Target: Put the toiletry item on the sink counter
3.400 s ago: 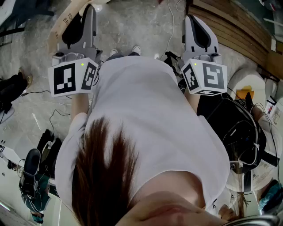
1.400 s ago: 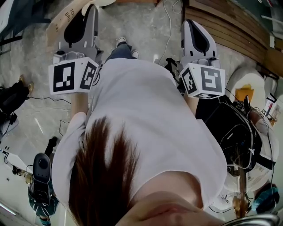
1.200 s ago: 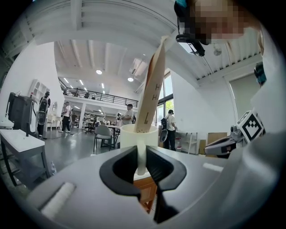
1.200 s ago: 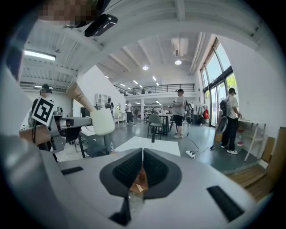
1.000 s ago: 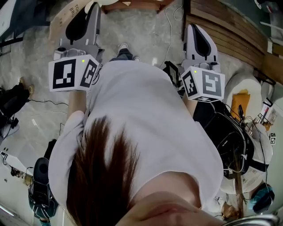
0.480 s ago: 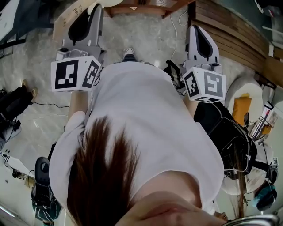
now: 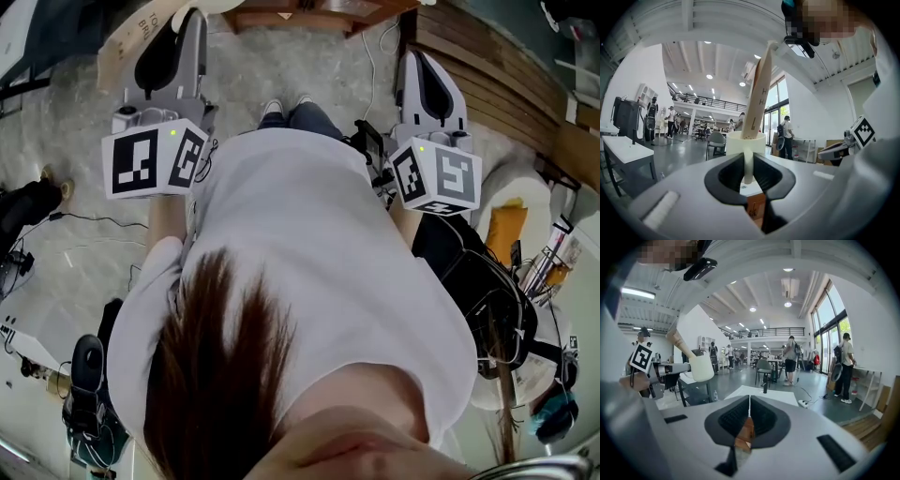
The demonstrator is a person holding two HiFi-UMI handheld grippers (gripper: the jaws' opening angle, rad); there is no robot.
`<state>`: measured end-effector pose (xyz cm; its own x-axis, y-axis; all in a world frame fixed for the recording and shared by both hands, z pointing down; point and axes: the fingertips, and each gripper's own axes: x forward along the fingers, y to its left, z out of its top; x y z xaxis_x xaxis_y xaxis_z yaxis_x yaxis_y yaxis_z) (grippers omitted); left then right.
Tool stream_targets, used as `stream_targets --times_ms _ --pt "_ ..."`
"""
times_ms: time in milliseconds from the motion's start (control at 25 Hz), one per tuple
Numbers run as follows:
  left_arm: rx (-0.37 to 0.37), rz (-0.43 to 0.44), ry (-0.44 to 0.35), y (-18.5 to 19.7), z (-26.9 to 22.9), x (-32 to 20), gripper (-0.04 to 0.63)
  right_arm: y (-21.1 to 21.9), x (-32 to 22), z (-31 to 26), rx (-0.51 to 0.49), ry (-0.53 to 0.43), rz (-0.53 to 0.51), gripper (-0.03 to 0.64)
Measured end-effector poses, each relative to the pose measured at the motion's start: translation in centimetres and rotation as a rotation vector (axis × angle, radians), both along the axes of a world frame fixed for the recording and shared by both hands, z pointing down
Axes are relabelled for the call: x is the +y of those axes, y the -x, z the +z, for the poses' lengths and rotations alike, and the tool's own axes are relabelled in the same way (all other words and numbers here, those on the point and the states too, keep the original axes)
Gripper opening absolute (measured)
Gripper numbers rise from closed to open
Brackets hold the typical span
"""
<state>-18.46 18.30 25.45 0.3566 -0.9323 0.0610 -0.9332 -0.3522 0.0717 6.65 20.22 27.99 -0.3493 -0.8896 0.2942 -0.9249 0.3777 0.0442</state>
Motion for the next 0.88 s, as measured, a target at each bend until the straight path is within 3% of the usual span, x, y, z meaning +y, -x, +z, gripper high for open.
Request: stream_targets --times_ms 360,880 --pt "0.006 -0.069 0.0 0.3 -0.3 -1.4 0.049 0.1 -3.0 0.3 0.001 0.011 -0.061 0.011" --pt "-0.001 -0.151 -0.031 -4.6 -1.6 -6.3 0.049 -4.3 -10.3 -0.8 -0.013 -0.02 -0.157 0.011"
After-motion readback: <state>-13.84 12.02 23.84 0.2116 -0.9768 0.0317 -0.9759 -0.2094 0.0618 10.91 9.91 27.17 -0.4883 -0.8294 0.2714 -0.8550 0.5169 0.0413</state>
